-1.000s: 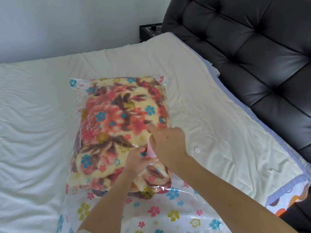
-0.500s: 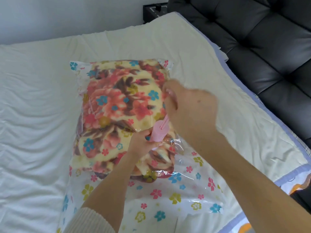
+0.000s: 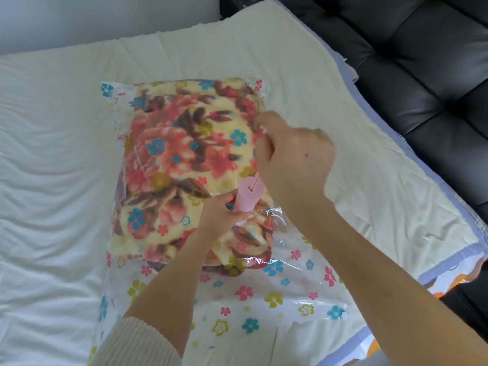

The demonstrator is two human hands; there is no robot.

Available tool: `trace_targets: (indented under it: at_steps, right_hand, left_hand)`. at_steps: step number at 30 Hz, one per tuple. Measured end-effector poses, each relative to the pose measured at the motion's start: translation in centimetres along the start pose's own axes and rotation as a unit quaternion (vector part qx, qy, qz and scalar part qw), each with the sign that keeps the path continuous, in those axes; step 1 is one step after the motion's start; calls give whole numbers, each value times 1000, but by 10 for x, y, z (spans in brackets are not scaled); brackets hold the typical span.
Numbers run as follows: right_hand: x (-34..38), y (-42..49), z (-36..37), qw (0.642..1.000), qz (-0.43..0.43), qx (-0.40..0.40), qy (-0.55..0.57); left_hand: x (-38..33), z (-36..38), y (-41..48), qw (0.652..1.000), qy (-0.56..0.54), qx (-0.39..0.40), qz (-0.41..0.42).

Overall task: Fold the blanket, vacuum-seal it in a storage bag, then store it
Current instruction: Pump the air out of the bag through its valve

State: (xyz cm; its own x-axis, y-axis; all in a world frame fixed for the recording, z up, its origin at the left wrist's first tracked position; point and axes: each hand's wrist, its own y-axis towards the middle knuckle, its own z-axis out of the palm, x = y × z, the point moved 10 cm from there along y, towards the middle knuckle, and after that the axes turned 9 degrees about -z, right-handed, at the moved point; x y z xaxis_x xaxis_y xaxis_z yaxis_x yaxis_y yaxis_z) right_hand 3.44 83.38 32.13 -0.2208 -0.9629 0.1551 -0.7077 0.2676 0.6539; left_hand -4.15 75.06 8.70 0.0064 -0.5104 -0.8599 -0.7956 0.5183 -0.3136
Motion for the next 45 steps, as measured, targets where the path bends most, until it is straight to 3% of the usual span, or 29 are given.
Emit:
trace_targets:
  at_steps: [1,3,5,7,10,11,13,15,22,24,26,28,31,33,35,37,40,43,45]
  right_hand:
    - [3,-19,33,997,3,73,0]
    - [2,-41,66,990,-15,136,-28]
    - [6,-26,54,989,-37,143,5]
    - [12,4,5,997,-56,52,4]
    - [-1,18,-27,1000,15,-21,-3]
    - [-3,5,-12,1000,25,-14,-7]
    - [-1,-34,50,995,14,97,-7]
    - [-6,-56,88,988,18,153,-18]
    - [6,-48,103,981,27,190,-17]
    - [8,-49,104,981,16,193,-4]
    - [17,-32,75,989,-30,148,-4]
    - [20,-1,19,997,-60,46,17]
    - [7,36,-42,999,-7,-33,22]
    - [-8,21,-18,1000,17,-13,10]
    - [-3,-24,46,988,5,151,-25]
    - [-11,-42,66,980,-20,194,-45]
    - [-7,-8,23,989,-50,138,-24]
    - [-25,18,-27,999,40,19,-13]
    - [-23,-5,-3,999,39,35,-2]
  left_hand:
    - [1,2,0,1000,-1,6,-8]
    - [4,7,-1,1000,-5,14,-17]
    - [2,3,-2,1000,-15,2,-10]
    - [5,1,1,1000,-9,-4,-5]
    - [5,1,2,1000,-3,-1,-7]
    - [5,3,1,1000,-4,1,-7]
    - [6,6,0,1000,2,-2,-7]
    - [3,6,0,1000,17,-10,-4]
    - [-37,12,-2,999,6,30,31]
    - [-37,14,-2,997,70,23,29]
    - [-27,17,2,997,73,20,20]
    - [-18,19,6,999,14,29,-7]
    - [-22,22,10,998,-43,37,8]
    - [-22,27,12,997,-59,50,9]
    - [-21,33,11,997,-56,58,3]
    - [-18,42,10,996,-58,67,9]
    - [-16,41,14,996,-77,53,13]
    - [-17,36,18,994,-100,37,11]
    - [-14,40,18,995,-86,52,17]
